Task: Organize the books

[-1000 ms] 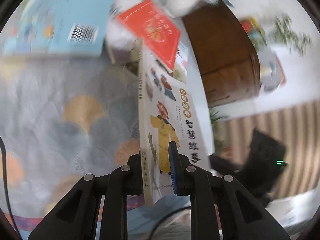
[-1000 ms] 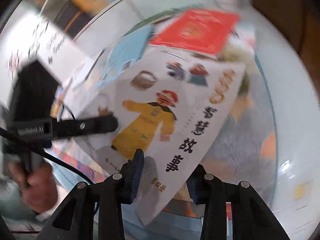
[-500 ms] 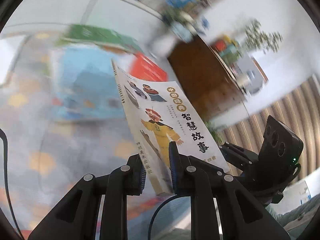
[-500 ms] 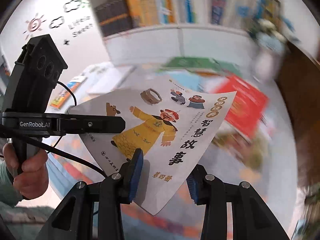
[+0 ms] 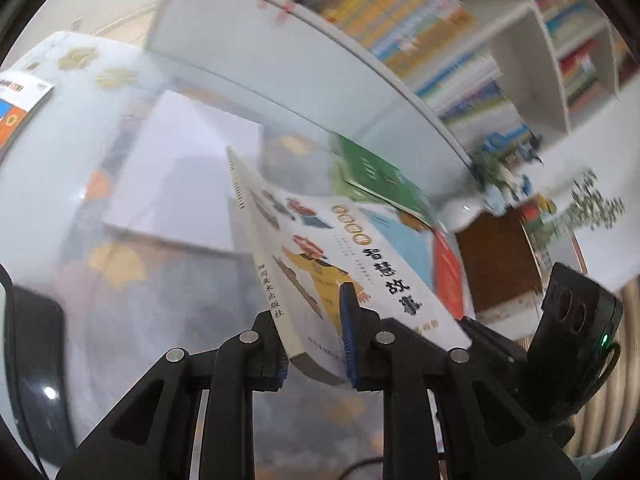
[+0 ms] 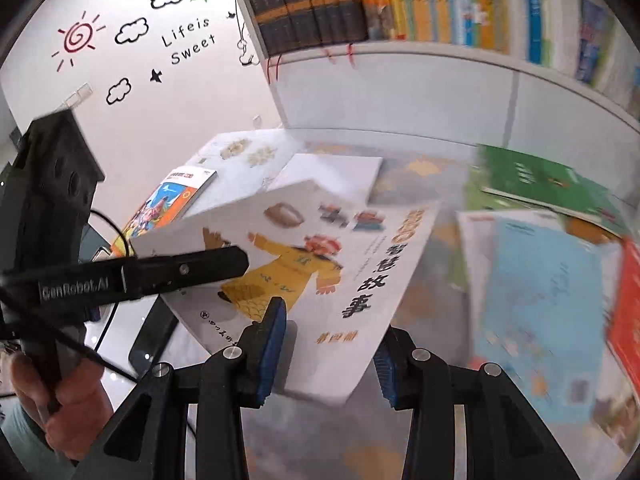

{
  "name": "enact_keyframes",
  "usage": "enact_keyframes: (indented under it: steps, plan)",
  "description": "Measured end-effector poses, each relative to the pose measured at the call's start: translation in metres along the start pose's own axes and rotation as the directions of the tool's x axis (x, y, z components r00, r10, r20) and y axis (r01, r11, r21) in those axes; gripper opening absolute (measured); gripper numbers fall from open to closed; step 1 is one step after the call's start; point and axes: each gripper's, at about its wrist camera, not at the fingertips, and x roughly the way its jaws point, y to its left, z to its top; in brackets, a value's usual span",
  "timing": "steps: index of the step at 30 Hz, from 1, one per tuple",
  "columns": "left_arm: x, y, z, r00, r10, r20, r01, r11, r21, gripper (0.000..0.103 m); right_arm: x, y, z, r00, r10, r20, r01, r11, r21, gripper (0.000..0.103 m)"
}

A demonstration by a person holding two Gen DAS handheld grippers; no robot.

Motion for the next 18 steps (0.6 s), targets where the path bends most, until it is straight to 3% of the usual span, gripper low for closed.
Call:
enact_keyframes:
  steps: [3,6,12,18]
  plan:
    - [0.012,0.029,0.013,0.999,0.033,-0.012,-0.034,0.999,-0.009,0.018,0.036,0.002,0.016,0.999,0.004,-0.049,-0.003,1.0,0.024,0.04]
    - [0.029,0.054,0.021,0.999,0.019,-0.032,-0.02,0.998,-0.052,0.017,0.064,0.004,0.026,0.996,0.014,-0.09,-0.01,0.999,0.046,0.04]
    - [0.047,0.091,0.049,0.999,0.031,-0.042,-0.034,0.996,-0.085,0.018,0.099,0.014,0.045,0.995,-0.024,-0.094,0.026,0.999,0.018,0.041]
    - [0.052,0.118,0.06,0.992,0.115,-0.058,-0.122,0.986,-0.118,0.021,0.135,0.007,0.048,0.987,-0.032,-0.158,0.042,0.997,0.058,0.042]
